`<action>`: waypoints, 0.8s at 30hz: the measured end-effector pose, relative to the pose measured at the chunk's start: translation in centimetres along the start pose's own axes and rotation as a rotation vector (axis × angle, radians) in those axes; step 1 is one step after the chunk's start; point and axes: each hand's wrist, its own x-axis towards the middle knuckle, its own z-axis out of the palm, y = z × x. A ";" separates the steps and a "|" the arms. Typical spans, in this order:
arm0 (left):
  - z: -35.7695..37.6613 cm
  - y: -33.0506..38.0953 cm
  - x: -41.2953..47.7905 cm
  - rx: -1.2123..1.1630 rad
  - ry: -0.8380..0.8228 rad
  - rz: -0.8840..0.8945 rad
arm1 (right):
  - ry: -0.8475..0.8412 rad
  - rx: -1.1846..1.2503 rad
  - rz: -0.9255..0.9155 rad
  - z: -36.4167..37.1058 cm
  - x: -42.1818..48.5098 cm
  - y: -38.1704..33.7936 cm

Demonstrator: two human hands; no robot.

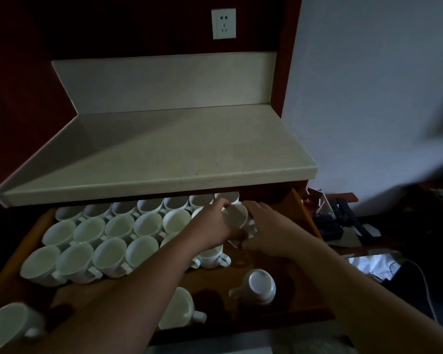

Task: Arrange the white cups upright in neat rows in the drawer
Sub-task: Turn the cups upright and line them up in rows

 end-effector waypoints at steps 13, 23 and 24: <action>0.5 -4.9 -2.2 0.047 -0.030 0.082 | 0.038 0.104 0.170 5.9 1.4 4.0; 1.7 -9.5 -2.1 0.519 -0.039 0.226 | -0.075 0.032 0.195 8.3 2.5 4.5; 1.9 -9.8 -2.0 0.520 -0.032 0.230 | -0.073 0.033 0.198 8.4 2.6 4.5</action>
